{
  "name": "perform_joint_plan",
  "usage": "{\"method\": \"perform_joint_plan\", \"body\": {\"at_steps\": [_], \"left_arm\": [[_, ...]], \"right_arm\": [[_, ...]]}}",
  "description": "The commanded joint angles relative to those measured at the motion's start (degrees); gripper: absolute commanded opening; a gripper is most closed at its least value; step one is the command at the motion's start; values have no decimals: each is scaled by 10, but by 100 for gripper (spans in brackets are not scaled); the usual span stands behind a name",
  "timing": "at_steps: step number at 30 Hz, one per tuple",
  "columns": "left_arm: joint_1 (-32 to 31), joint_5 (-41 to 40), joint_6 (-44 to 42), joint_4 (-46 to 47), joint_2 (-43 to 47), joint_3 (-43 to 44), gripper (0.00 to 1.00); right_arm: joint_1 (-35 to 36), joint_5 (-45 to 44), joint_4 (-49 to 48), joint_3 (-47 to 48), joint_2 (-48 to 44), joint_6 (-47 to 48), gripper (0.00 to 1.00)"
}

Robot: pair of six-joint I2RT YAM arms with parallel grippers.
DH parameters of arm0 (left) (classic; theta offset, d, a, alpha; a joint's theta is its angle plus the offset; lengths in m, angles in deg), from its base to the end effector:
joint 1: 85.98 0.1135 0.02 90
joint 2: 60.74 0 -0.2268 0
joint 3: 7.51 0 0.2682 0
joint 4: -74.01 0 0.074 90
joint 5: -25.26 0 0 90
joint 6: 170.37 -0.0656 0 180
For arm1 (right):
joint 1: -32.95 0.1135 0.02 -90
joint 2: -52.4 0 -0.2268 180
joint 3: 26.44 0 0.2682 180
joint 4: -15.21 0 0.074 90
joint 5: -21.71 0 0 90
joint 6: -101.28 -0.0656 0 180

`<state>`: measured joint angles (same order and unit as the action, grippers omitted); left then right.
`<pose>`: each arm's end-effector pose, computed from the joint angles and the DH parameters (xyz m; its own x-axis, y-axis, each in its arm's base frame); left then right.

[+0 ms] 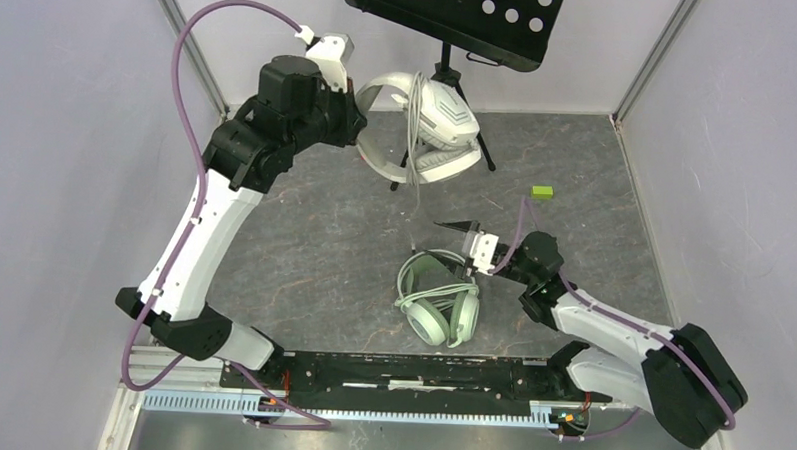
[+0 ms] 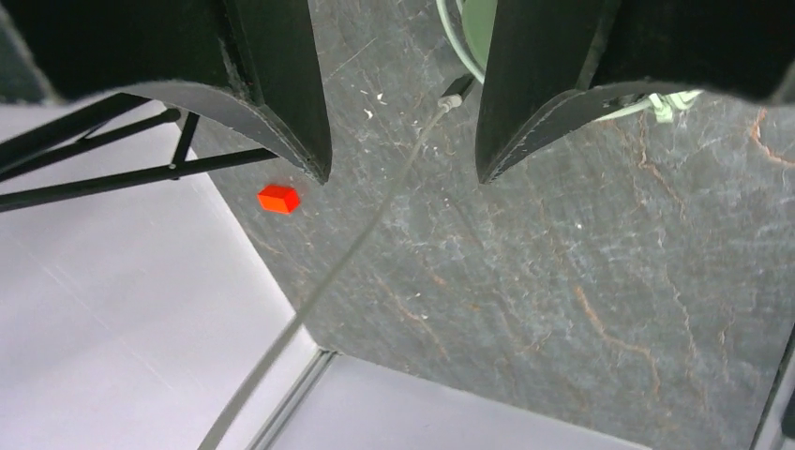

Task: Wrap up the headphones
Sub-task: Wrap the headphones cable around the headphones.

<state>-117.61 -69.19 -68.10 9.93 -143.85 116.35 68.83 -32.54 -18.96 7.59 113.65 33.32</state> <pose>0.2785 -0.1656 0.4585 -0.4277 0.0146 -0.9038 0.3800 0.9101 -0.1651 0.2009 0.1926 0.2051 0.4457 -0.0535 -0.8936 -0.8397 0.3211 -0.4380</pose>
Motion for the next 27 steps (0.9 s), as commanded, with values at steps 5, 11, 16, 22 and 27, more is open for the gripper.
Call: {"method": "perform_joint_plan", "body": {"at_steps": [5,11,16,22,27], "left_arm": [[1,83,65,65,-8,107,2],[1,97,75,66,-15,147,2],[1,99,77,69,-23,163,2],[1,89,67,69,-26,162,2],[1,73,55,68,-24,159,2]], "right_arm": [[-1,28,6,66,90,75,63],[-1,25,-21,83,145,56,62],[10,44,-71,81,177,2,61],[36,-11,-72,73,185,-16,60],[35,-62,-48,63,145,-36,61]]}}
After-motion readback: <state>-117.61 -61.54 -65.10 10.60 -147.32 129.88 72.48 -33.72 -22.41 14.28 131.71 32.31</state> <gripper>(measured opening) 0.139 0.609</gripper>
